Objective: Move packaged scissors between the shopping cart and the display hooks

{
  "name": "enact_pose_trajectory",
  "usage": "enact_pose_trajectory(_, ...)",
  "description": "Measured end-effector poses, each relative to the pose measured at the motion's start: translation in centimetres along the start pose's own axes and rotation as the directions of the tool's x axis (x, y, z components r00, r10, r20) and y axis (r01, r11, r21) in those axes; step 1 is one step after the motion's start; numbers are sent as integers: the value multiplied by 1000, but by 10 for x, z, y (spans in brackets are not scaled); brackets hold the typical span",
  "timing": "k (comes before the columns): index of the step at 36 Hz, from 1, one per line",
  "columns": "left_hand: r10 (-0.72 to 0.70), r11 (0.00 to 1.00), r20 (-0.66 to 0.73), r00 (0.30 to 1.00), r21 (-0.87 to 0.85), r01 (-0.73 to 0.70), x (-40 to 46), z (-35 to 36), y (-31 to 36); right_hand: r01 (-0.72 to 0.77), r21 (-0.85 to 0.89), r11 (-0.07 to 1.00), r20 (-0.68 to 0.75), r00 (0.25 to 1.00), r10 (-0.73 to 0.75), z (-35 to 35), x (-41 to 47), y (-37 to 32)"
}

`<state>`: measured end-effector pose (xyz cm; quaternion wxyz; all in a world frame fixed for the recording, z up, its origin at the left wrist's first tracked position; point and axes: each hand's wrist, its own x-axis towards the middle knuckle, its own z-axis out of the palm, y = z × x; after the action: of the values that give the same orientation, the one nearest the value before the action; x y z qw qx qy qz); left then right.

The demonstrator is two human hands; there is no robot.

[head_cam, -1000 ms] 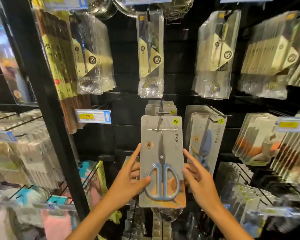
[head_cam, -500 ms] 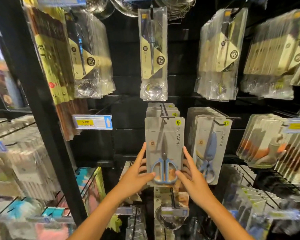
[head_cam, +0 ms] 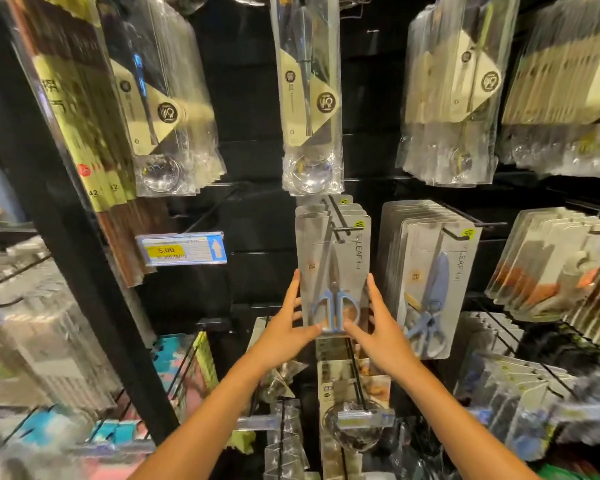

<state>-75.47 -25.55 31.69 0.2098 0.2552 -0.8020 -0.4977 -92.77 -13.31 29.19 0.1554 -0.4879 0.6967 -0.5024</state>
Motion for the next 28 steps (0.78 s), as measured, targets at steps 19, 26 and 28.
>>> enact_pose_trajectory(19,-20,884,-160,987,458,92,-148,14,-59,12,-59,998,348,937,10,27,-108,33)
enact_pose_trajectory(26,-96,843,-217,971,501,195,-267,15,-98,82,-63,995,618,786,-26,87,-160,37)
enact_pose_trajectory(28,-155,807,-260,953,524,274,-305,11,-114,99,-50,994,689,723,-37,111,-174,37)
